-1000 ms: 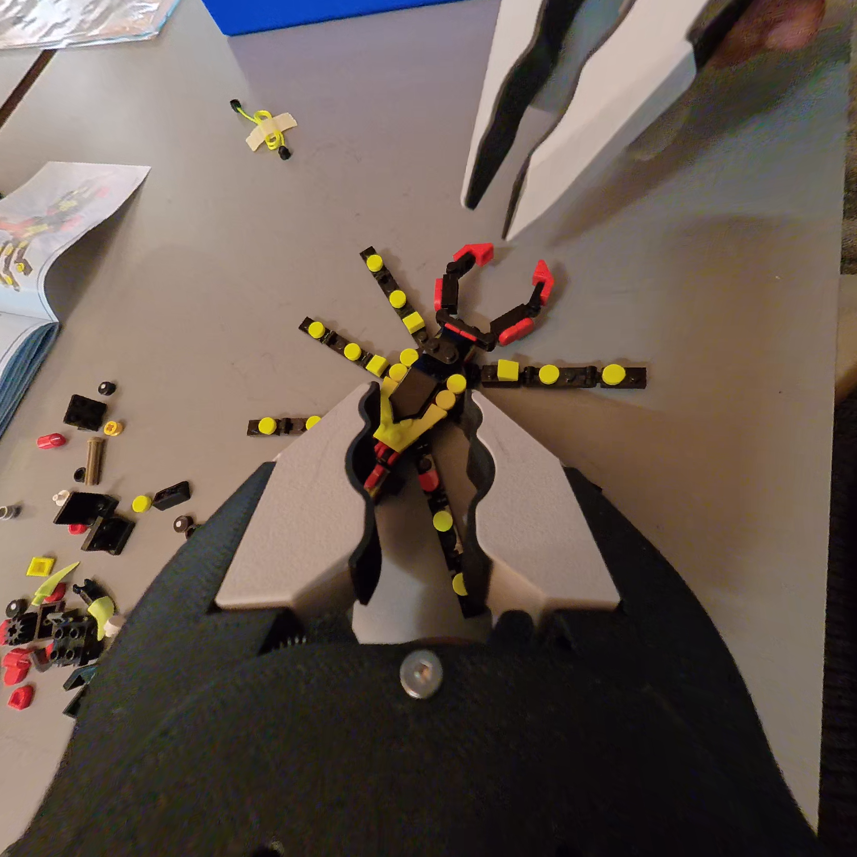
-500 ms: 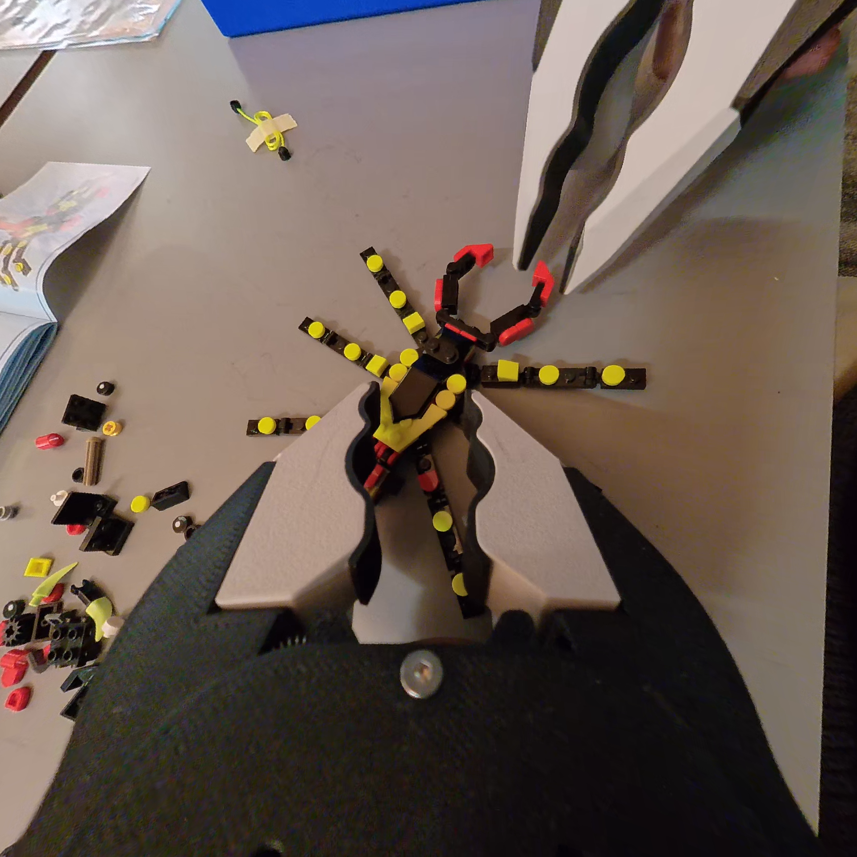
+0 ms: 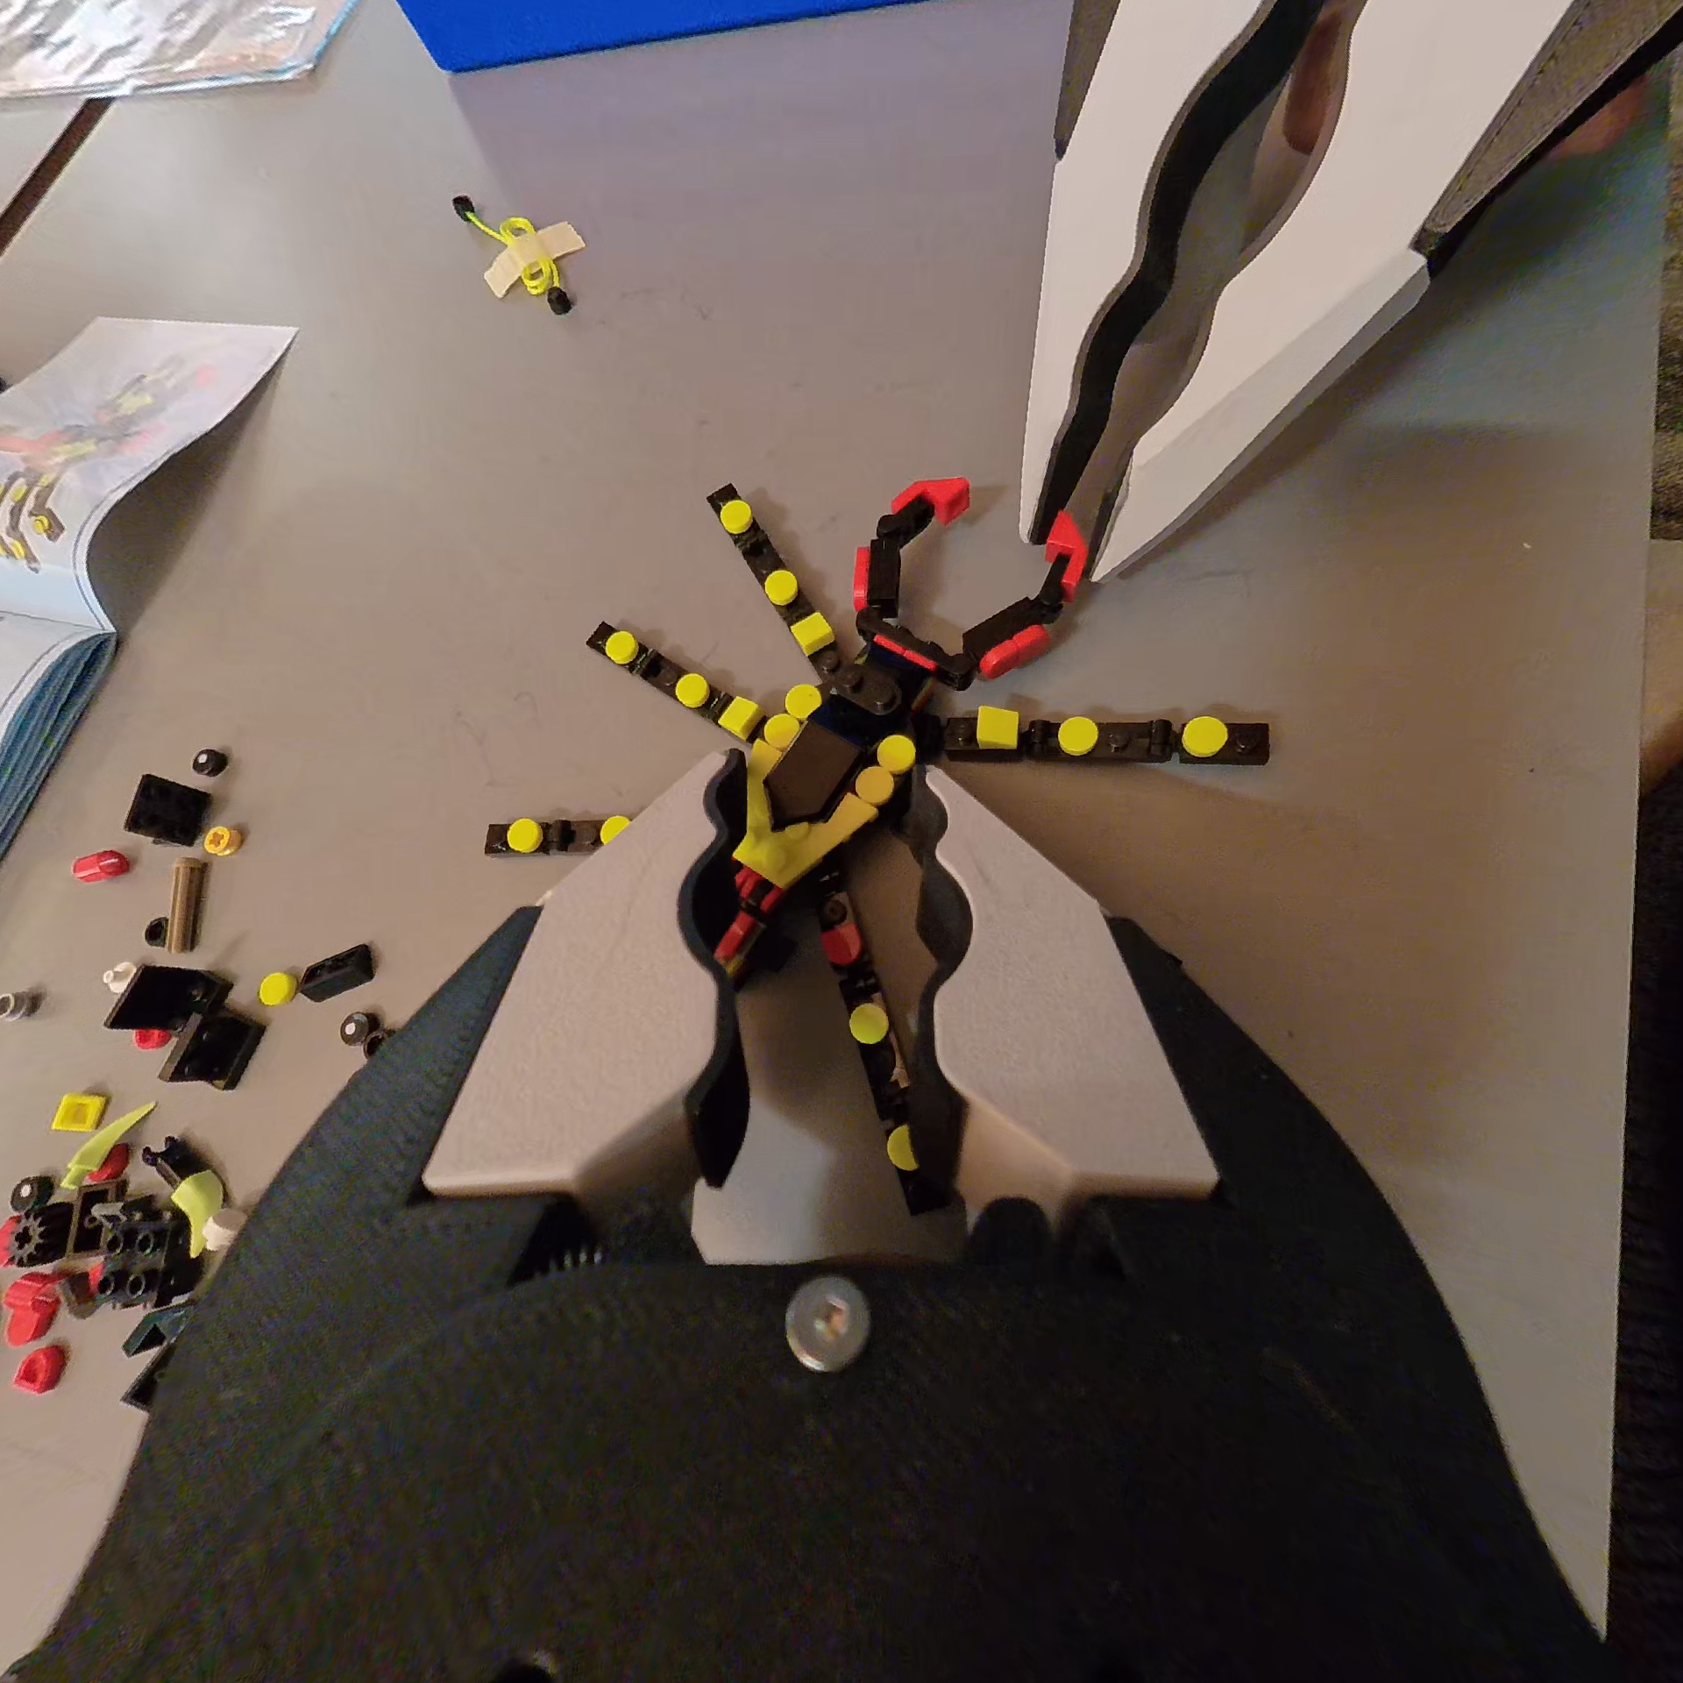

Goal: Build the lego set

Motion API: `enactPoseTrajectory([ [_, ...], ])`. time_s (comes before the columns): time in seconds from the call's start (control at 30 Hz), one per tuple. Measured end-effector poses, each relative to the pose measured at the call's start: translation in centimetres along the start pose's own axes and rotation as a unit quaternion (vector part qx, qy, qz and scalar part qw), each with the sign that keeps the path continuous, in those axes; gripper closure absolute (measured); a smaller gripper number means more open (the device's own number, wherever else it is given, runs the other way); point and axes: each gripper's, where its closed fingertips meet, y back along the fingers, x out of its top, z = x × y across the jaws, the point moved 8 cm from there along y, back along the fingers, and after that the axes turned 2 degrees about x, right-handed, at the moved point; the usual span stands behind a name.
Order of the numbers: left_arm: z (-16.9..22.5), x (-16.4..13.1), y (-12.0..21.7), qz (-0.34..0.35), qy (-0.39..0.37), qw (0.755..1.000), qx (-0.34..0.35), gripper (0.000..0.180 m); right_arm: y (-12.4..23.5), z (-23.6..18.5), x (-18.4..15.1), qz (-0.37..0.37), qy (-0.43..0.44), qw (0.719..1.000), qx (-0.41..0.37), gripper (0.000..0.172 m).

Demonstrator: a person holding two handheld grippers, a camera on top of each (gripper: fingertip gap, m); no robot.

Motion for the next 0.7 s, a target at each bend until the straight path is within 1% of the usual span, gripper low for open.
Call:
enactPoseTrajectory([
  [0.23,0.0,0.0,0.0,0.001,0.001,1.0,-0.001,0.147,0.0,0.0,0.0,-0.001,0.002,1.0,-0.003,0.16],
  [0.33,0.0,0.0,0.0,0.001,0.001,1.0,-0.001,0.147,0.1,0.1,0.1,0.002,0.008,1.0,-0.011,0.153],
  [0.47,0.0,0.0,0.0,0.001,0.001,1.0,-0.001,0.147,0.9,0.6,0.4,0.03,-0.009,0.999,-0.009,0.152],
  [0.57,0.0,0.0,0.0,0.001,0.001,1.0,-0.001,0.147,1.2,1.3,0.7,0.048,-0.025,0.998,-0.035,0.152],
  [0.63,0.0,0.0,0.0,0.002,0.001,1.0,-0.001,0.147,1.1,1.7,0.6,0.043,-0.028,0.997,-0.06,0.153],
  [0.7,0.0,0.0,0.0,0.002,0.001,1.0,-0.002,0.147,0.7,1.7,0.5,0.033,-0.024,0.997,-0.067,0.153],
])
